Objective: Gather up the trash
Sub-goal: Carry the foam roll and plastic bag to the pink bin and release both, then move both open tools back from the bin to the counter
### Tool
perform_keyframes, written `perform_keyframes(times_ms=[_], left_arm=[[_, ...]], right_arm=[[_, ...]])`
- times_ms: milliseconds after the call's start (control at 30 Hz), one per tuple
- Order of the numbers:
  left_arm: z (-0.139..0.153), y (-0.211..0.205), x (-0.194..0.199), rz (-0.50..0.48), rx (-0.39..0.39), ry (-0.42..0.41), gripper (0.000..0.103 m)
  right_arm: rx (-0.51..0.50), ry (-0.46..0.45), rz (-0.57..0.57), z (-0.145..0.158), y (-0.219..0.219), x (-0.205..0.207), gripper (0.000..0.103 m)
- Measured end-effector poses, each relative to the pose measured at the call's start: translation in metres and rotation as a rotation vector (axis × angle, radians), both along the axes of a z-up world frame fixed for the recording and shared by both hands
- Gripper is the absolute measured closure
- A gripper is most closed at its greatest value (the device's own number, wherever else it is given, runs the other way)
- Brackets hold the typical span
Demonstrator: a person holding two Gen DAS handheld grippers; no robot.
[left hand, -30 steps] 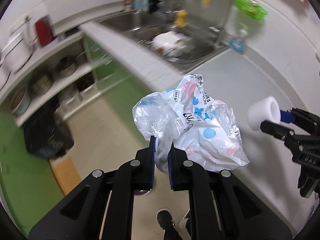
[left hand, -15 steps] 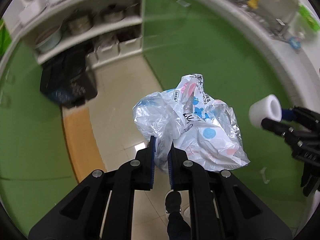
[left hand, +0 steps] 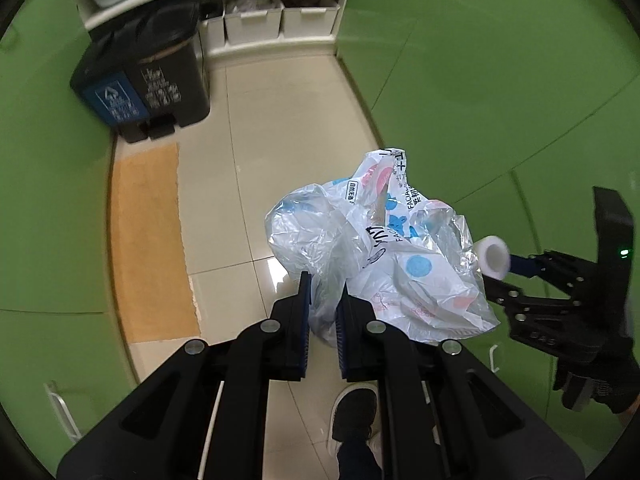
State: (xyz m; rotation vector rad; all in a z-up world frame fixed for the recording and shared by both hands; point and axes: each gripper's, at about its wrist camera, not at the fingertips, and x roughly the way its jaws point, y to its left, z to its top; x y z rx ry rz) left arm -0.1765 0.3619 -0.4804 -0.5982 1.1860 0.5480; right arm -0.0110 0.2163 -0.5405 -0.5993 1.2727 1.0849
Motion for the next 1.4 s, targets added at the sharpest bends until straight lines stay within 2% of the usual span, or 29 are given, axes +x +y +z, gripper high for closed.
perform_keyframes(times_ms=[100,133,167,233,400,700,833,933,967,1000,1033,1267,1400], left_arm=[[-0.031,0.003,0.002,0.001,-0.007,0.006,0.093],[-0.042,0.004,0.003,0.000,-0.010,0.010,0.093],[-0.051,0.005,0.003,0.000,-0.013,0.013,0.093],[-0.066,0.004,0.005,-0.002,-0.020,0.020,0.093],[-0.088,-0.009,0.017,-0.032,-0.045,0.040,0.093],[-0.116,-0.042,0.055,-0.112,-0.085,0.077,0.092],[-0.131,-0.051,0.073,-0.135,-0.094,0.083,0.090],[-0.139,-0.054,0.082,-0.145,-0.106,0.076,0.072],[-0.141,-0.055,0.084,-0.151,-0.103,0.075,0.047],[-0.141,-0.056,0.086,-0.152,-0.112,0.067,0.012],[-0.141,-0.058,0.088,-0.148,-0.114,0.058,0.003],[-0.131,-0.068,0.092,-0.151,-0.102,0.093,0.003],[-0.101,-0.067,0.085,-0.145,-0.080,0.089,0.003]], right_arm=[[-0.015,-0.004,0.012,-0.040,0.004,0.001,0.056],[-0.019,-0.004,0.010,-0.052,0.005,0.002,0.051],[-0.030,-0.004,0.011,-0.065,0.006,0.002,0.036],[-0.035,-0.020,0.006,-0.075,0.003,0.006,0.016],[-0.064,0.004,-0.026,-0.082,-0.011,0.014,0.011],[-0.069,-0.052,-0.115,-0.020,-0.059,0.015,0.008],[-0.069,-0.064,-0.141,-0.007,-0.075,0.012,0.008],[-0.064,-0.057,-0.162,-0.010,-0.081,0.013,0.008],[-0.061,-0.054,-0.172,-0.010,-0.085,0.013,0.008],[-0.059,-0.053,-0.178,-0.009,-0.086,0.014,0.008],[-0.057,-0.052,-0.183,-0.008,-0.088,0.015,0.008],[-0.036,-0.063,-0.209,0.009,-0.090,0.019,0.008],[-0.018,-0.068,-0.218,0.034,-0.088,0.021,0.006]])
